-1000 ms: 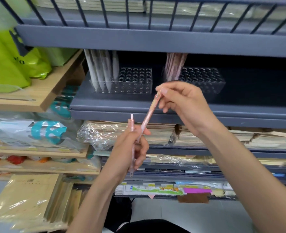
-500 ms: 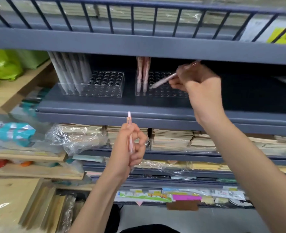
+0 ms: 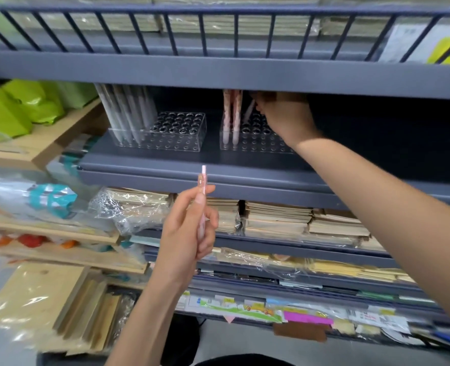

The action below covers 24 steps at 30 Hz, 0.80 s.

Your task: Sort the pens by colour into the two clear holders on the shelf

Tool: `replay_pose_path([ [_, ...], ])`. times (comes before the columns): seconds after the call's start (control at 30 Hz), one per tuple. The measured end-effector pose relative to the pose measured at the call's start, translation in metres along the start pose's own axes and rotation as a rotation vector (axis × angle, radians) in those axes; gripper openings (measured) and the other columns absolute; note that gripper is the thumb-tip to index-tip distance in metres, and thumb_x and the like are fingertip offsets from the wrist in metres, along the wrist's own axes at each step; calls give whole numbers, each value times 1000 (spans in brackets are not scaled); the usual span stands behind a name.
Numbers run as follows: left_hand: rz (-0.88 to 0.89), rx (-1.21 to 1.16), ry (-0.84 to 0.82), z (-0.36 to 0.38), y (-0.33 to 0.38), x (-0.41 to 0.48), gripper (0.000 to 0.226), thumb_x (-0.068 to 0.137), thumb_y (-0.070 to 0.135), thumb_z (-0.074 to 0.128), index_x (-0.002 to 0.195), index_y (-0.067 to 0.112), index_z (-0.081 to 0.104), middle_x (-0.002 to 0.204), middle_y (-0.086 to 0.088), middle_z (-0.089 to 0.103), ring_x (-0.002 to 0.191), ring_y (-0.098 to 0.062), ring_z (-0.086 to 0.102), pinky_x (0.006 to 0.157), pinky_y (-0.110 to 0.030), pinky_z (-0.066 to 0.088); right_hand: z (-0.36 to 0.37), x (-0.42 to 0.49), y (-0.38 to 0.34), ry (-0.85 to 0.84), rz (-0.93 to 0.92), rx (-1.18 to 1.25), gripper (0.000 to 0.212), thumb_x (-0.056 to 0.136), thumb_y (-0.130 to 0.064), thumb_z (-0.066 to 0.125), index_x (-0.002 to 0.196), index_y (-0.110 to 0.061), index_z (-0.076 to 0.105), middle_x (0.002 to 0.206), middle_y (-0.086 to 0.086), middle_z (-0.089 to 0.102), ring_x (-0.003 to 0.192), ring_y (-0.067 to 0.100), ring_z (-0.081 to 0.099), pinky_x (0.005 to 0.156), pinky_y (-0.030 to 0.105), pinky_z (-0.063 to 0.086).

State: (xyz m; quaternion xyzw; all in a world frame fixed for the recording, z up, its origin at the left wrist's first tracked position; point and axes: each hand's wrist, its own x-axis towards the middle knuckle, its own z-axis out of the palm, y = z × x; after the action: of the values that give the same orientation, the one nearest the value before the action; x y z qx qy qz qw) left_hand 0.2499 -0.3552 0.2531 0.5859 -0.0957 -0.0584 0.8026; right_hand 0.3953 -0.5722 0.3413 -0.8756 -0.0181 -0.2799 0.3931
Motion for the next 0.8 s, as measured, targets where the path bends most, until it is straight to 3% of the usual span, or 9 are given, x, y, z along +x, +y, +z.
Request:
replay_pose_path([
  [0.1,4,-16,10,-5,-2,-5,31,97,30,49,122,26,66,75,-2,57,46,-10,31,44,-28,21,5,9,2,-82,-8,-85,28,98,-41,52,115,-20,58,95,-10,51,88,8,49,78,17,33],
  [0.17,17,-21,7,-8,-3,-7,35,96,21,49,127,24,65,81,-4,56,49,-12,32,47,-28,23,6,12,1,-114,26,-107,29,98,-46,49,112,-23,58,84,-12,49,70,3,45,70,17,33],
  [0.27,25,20,24,-11,-5,-9,38,95,17,49,129,25,66,86,-5,54,54,-13,37,51,-27,29,7,16,2,-168,67,-170,33,97,-55,43,113,-28,54,82,-7,45,61,1,36,72,25,31],
  [0.4,23,89,40,-7,-8,-9,28,94,24,54,112,36,72,79,-9,54,59,-15,44,59,-34,34,4,18,-4,-223,92,-187,40,97,-55,43,126,-28,52,100,-9,51,87,11,51,79,24,35],
  [0.5,77,53,67,-6,-8,-6,22,93,21,58,115,21,64,95,-8,72,63,-16,54,62,-29,48,-3,14,-8,-268,155,-178,39,97,-51,49,126,-25,56,118,1,62,108,20,59,80,25,36],
  [0.57,112,41,102,-7,-7,-3,13,94,17,60,106,13,57,104,-12,75,67,-18,59,65,-29,52,-9,0,-11,-205,178,-133,27,96,-46,52,112,-26,61,110,3,68,98,20,65,72,27,45],
  [0.63,141,71,139,-7,-6,2,5,97,12,59,101,12,57,105,-12,75,70,-19,63,65,-27,54,-16,-19,-15,-143,162,59,12,94,-34,58,93,-24,65,85,-4,71,72,11,67,70,33,55],
  [0.7,161,99,170,-7,-3,7,4,97,10,60,101,12,61,102,-10,76,73,-20,65,66,-26,54,-22,-45,-22,-230,116,217,13,93,-28,62,82,-25,69,71,-8,71,57,6,61,63,32,56],
  [0.8,194,149,174,-1,0,17,7,95,13,65,101,14,68,89,-6,75,72,-18,67,65,-24,53,-28,-83,-34,-445,48,251,23,90,-44,59,86,-28,75,76,-8,72,60,3,60,61,24,54],
])
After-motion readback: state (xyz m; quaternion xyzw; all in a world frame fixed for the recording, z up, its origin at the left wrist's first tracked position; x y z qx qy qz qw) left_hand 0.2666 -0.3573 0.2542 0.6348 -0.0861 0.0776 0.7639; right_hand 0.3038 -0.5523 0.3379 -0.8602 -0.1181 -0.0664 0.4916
